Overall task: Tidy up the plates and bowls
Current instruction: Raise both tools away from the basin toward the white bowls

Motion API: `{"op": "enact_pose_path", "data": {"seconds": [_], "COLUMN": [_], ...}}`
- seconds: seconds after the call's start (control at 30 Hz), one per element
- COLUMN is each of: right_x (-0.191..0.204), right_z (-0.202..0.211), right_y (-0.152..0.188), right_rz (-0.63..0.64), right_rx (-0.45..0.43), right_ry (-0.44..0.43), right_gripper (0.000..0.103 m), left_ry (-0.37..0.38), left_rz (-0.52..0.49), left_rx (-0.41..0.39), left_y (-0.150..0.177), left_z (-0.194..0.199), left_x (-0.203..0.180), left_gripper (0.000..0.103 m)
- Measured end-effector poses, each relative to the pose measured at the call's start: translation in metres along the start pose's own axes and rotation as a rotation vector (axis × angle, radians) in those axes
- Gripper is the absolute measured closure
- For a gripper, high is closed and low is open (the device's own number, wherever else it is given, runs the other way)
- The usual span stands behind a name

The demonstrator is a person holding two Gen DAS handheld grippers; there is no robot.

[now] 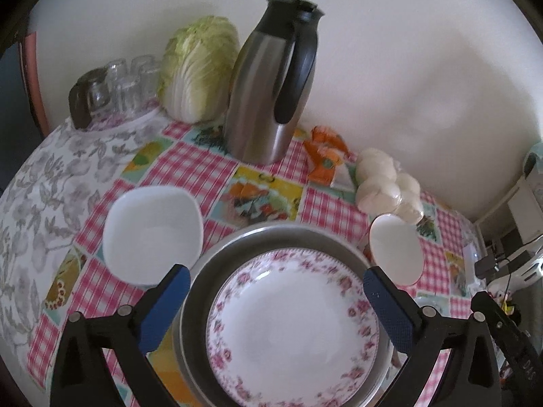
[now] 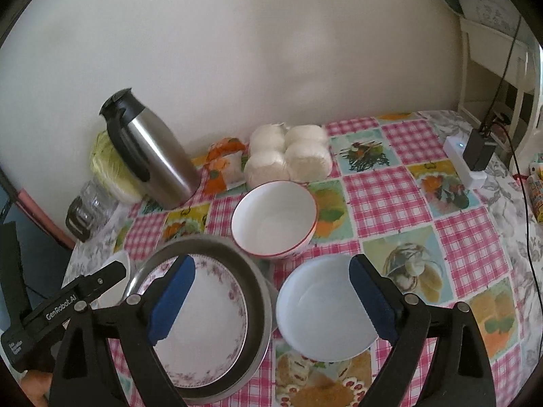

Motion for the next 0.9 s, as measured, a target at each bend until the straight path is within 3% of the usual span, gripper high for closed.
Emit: {"op": "enact_pose_path", "data": {"seconds": [0.2,0.33,0.43,0.7,0.9], "right_x": [-0.012,-0.018,-0.017,-0.026,-0.029], "right_z": [-0.006,-0.015,-0.025,-0.052,-0.056], "right_y": [-0.006,-0.008,-0.009,-0.01,-0.02], "right_rz": [-0.016,-0.067,-0.062,-0.097,-0.102], "right_rx": [-0.013,0.013,0.039,0.065,0.013], "right_ry": [0.022,-0.051,-0.052,-0.067,-0.07], "right_gripper": [0.01,0.01,0.01,0.01,0.01], "left_ry": [0.045,0.082,0.117,0.105,0.1], "left_rz": [0.01,0.005,0.003,0.0,-0.025], "left_rx": [-0.044,-0.043,-0.027,-0.068,-0.081], "left_y": [-0.012,-0.021,-0.023,-0.027,-0.027], "left_z": [-0.001,-0.006,-0.014,-0.025,-0.035], "left_x": [-0.006,-0.009,-0.011,-0.011,-0.018], "left_gripper": [0.0,0.0,0.0,0.0,0.0]}}
Point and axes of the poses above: each gripper's, at about its wrist camera, not at the fingertips, and z roughly against the way its jaws point, x to its left, y to its underside, the point moved 1 cm from there along -z, roughly the way its jaws point, and after that the axes turned 3 degrees about -y, right-handed, at the moved point
